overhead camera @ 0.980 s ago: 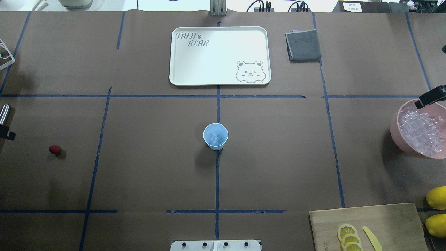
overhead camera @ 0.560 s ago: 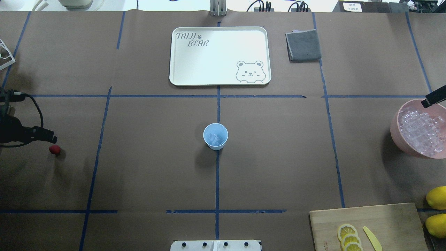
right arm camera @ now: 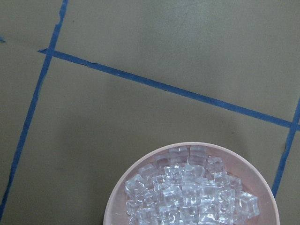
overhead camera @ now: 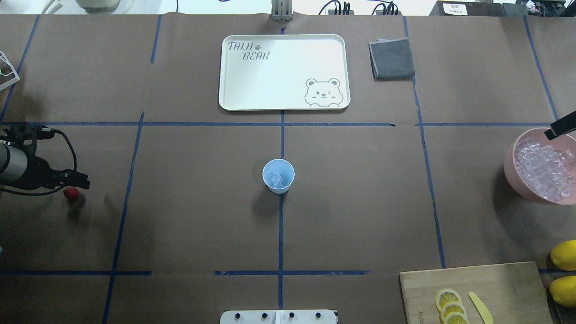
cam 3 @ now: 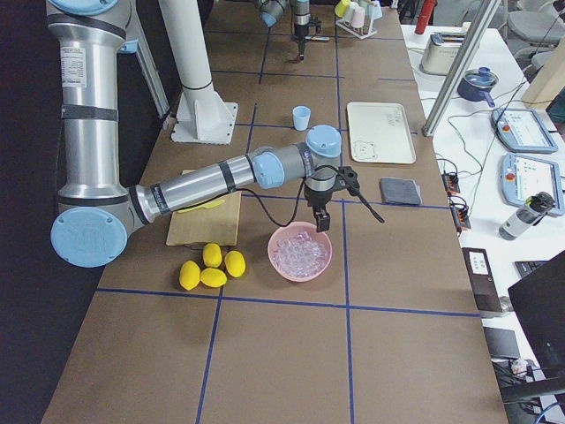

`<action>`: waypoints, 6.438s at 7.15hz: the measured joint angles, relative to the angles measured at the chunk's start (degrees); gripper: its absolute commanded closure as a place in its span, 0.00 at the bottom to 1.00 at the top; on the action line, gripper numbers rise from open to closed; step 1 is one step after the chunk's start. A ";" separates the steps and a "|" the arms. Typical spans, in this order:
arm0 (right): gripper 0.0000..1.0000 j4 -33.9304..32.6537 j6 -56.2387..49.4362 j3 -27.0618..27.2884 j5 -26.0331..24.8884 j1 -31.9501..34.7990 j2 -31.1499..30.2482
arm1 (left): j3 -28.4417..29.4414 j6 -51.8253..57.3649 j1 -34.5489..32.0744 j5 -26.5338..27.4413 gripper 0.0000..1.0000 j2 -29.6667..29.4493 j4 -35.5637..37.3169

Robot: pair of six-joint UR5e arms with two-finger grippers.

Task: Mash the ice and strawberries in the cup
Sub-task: 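Return the right gripper to the bowl while the left gripper reaches toward the strawberry, then lower the left gripper onto the red strawberry and grasp it, then carry the strawberry with the left gripper over the blue cup, then open the left gripper to drop the strawberry into the cup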

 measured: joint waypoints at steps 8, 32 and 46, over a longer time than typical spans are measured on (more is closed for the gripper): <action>0.00 -0.08 0.04 -0.22 0.00 0.00 0.40 | 1.35 -0.22 0.47 0.17 0.08 -0.22 -0.01; 0.00 0.00 0.09 -0.04 2.02 0.79 0.50 | 6.60 -33.74 14.60 7.53 0.36 -44.35 11.43; 0.00 -1.63 -0.09 -0.34 2.11 2.48 -0.10 | -4.30 14.50 -9.50 -3.72 0.17 -6.60 11.83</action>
